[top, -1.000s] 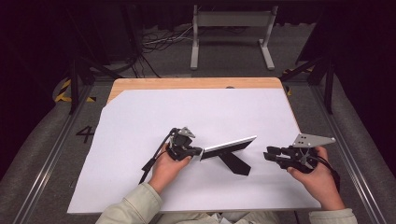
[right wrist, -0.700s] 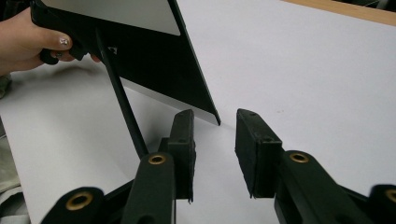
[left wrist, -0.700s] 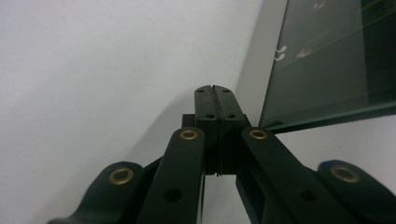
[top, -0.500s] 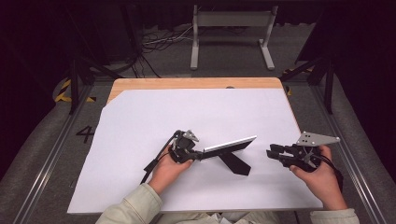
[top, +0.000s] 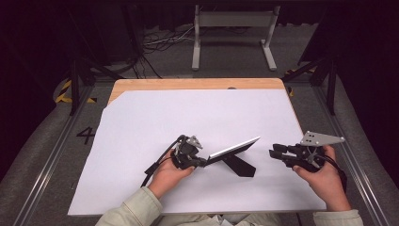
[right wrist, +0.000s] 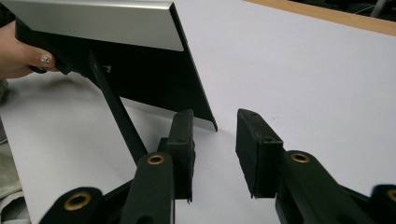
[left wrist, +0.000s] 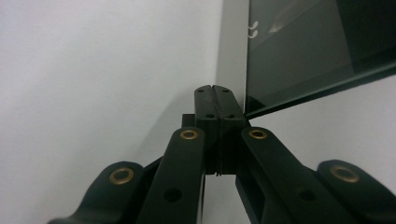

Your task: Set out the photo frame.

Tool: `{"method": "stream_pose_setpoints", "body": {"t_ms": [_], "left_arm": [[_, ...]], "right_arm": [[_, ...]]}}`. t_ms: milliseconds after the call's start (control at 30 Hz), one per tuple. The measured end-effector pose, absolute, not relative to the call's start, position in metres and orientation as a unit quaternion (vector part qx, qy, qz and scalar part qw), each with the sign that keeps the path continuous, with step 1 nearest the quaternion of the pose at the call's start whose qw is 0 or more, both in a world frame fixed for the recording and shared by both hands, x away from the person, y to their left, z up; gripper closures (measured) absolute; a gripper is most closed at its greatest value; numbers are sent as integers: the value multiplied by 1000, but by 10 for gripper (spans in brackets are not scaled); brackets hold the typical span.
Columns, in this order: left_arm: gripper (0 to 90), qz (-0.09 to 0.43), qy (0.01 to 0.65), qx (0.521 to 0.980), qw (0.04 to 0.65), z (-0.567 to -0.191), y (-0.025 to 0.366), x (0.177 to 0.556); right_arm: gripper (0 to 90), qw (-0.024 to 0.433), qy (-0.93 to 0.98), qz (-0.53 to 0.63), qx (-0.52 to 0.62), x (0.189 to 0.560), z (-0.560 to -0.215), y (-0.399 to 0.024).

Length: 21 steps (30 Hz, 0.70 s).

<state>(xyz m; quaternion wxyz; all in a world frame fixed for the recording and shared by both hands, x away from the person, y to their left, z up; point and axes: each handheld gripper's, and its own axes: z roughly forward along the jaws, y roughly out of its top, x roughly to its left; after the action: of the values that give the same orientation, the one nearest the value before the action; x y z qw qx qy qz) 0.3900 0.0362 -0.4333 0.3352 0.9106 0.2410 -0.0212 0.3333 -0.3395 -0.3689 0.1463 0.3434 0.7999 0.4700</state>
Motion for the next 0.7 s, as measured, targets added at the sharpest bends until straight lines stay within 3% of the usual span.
{"method": "stream_pose_setpoints", "body": {"t_ms": [700], "left_arm": [[900, -52, 155, 936, 312, -433, 8, 368]], "right_arm": [[674, 146, 793, 478, 347, 331, -363, -343]]}}
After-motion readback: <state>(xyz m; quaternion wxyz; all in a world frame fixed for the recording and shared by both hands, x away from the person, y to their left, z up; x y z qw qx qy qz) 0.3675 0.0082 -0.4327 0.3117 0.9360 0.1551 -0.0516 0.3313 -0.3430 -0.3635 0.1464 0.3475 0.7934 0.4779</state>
